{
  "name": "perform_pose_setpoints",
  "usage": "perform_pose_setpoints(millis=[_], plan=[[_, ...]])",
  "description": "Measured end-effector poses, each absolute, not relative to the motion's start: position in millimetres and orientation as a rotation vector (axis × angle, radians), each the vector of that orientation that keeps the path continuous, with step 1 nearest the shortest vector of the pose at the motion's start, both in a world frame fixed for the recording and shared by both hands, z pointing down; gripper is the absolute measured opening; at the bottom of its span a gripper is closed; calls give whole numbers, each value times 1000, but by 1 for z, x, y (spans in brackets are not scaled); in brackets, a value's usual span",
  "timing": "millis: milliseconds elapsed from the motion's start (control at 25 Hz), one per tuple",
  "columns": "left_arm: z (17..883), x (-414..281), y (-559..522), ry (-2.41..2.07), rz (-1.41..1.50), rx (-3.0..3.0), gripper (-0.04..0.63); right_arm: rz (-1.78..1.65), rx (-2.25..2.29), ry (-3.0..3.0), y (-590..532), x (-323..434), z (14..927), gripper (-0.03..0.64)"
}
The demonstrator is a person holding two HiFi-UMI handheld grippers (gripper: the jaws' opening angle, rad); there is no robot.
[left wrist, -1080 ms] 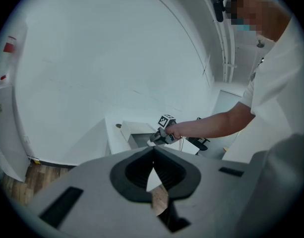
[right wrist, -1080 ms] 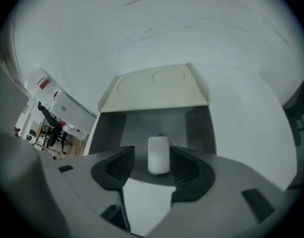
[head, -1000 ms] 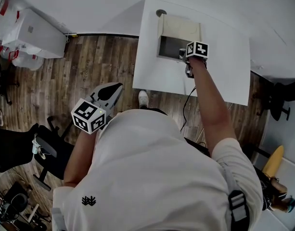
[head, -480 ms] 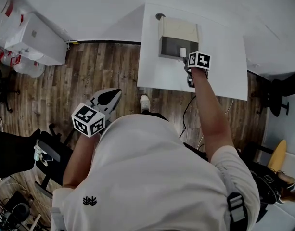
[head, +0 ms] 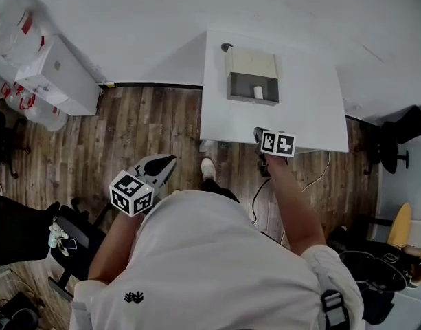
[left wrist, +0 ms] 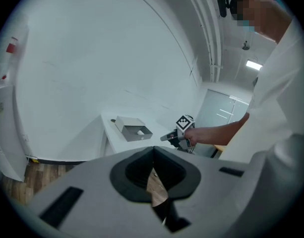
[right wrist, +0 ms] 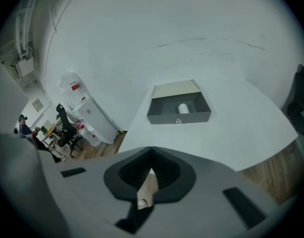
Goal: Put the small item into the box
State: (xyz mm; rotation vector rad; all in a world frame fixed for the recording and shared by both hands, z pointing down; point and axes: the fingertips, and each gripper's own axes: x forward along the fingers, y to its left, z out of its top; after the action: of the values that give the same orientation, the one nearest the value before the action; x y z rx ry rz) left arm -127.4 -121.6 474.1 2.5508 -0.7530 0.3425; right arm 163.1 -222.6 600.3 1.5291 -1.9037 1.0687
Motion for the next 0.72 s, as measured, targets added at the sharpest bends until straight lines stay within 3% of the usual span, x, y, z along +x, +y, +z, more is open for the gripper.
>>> perform_pose_setpoints(millis=[720], plan=[[480, -139, -79, -651, 384, 2609, 8, 941, 1346, -2150, -77, 54, 548, 6]])
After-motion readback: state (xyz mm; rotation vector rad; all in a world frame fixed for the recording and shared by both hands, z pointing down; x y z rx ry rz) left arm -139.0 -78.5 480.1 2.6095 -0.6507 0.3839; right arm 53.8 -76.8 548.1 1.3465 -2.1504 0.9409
